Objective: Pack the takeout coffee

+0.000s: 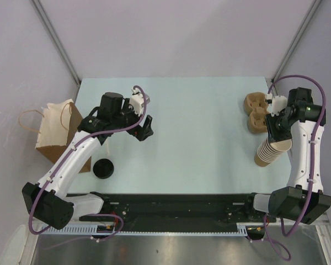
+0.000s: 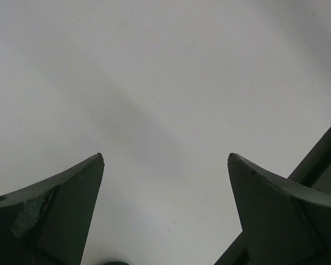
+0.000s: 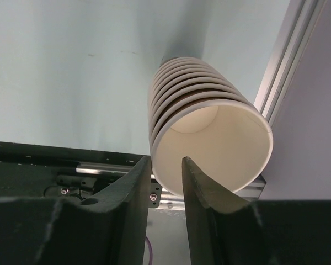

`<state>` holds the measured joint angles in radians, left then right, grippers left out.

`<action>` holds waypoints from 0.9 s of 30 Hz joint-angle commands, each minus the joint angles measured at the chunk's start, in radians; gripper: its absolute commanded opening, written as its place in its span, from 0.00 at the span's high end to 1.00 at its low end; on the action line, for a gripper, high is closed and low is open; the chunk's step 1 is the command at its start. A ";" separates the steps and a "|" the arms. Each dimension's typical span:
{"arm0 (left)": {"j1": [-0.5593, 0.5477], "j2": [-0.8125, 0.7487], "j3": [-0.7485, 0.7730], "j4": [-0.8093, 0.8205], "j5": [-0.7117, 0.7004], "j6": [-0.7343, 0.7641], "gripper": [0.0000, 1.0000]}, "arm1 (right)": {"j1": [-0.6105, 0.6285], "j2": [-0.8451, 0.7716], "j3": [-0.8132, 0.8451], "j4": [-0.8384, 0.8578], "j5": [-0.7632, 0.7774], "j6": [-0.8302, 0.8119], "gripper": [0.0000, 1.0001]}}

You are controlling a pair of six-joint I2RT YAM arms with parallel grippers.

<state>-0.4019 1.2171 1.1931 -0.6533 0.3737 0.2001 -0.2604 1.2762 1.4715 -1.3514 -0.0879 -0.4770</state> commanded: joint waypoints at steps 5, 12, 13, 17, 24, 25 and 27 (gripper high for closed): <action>0.000 -0.018 -0.004 0.038 0.022 0.002 0.01 | 0.000 0.006 -0.004 -0.167 -0.001 -0.008 0.72; 0.000 -0.021 -0.007 0.040 -0.002 0.019 0.00 | 0.003 0.012 -0.007 -0.167 -0.003 -0.006 0.78; 0.000 -0.019 -0.007 0.040 -0.002 0.019 0.00 | 0.004 0.012 -0.007 -0.167 -0.003 -0.006 0.79; 0.000 -0.014 -0.009 0.043 -0.002 0.021 0.00 | 0.009 0.003 -0.007 -0.167 -0.001 -0.005 0.85; 0.000 -0.005 0.003 0.041 -0.004 0.021 0.00 | 0.050 -0.035 -0.007 -0.169 0.071 0.003 1.00; 0.000 -0.001 0.005 0.043 -0.002 0.019 0.00 | 0.058 -0.044 -0.007 -0.169 0.079 0.005 1.00; 0.000 0.001 0.006 0.046 -0.001 0.019 0.01 | 0.064 -0.063 -0.007 -0.167 0.088 0.005 1.00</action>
<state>-0.4019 1.2175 1.1900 -0.6445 0.3695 0.2028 -0.2123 1.2732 1.4605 -1.3514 -0.0502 -0.4747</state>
